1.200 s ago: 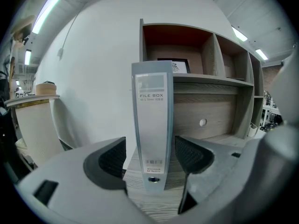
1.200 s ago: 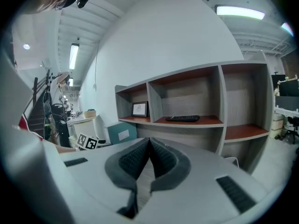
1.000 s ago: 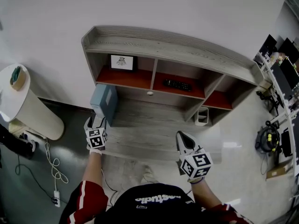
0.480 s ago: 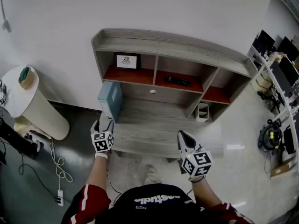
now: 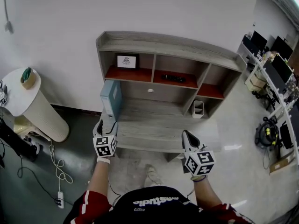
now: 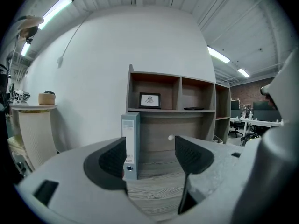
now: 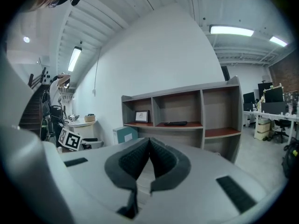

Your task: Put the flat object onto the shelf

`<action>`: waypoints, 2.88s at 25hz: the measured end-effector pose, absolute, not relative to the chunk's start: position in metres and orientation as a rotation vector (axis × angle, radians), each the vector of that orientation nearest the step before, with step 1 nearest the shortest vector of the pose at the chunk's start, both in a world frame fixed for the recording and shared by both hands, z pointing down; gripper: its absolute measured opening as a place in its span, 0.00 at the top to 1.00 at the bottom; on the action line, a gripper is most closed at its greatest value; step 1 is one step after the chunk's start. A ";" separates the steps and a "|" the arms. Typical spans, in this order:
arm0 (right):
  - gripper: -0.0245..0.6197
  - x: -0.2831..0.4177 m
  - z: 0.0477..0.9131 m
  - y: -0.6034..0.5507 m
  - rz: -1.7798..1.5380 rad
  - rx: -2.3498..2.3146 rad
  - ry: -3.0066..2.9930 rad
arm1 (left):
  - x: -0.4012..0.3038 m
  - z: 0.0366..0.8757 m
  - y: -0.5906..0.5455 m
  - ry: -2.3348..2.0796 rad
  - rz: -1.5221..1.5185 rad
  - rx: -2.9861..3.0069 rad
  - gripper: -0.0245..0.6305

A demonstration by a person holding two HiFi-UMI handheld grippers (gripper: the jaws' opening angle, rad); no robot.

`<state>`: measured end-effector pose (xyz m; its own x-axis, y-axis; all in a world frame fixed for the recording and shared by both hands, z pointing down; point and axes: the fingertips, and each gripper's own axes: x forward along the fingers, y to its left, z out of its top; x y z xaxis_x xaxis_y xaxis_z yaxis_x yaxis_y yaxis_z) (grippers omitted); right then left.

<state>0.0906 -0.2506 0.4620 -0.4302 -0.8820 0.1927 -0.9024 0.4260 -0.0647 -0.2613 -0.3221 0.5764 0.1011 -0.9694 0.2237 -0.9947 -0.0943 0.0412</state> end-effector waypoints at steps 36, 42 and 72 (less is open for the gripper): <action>0.96 0.198 0.414 -0.174 0.197 1.743 -2.557 | -0.102 0.424 -0.177 -1.852 0.082 2.515 0.49; 0.96 0.201 0.413 -0.170 0.196 1.723 -2.580 | -0.092 0.415 -0.173 -1.883 0.053 2.499 0.57; 0.96 0.197 0.414 -0.165 0.160 1.685 -2.587 | -0.100 0.414 -0.160 -1.977 0.080 2.428 0.95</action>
<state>0.1969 -0.1648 0.4142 -0.4048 -0.9091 0.0981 -0.9143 0.4007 -0.0593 -0.0996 -0.1601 0.4141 0.2020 -0.9783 0.0457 -0.9788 -0.2033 -0.0245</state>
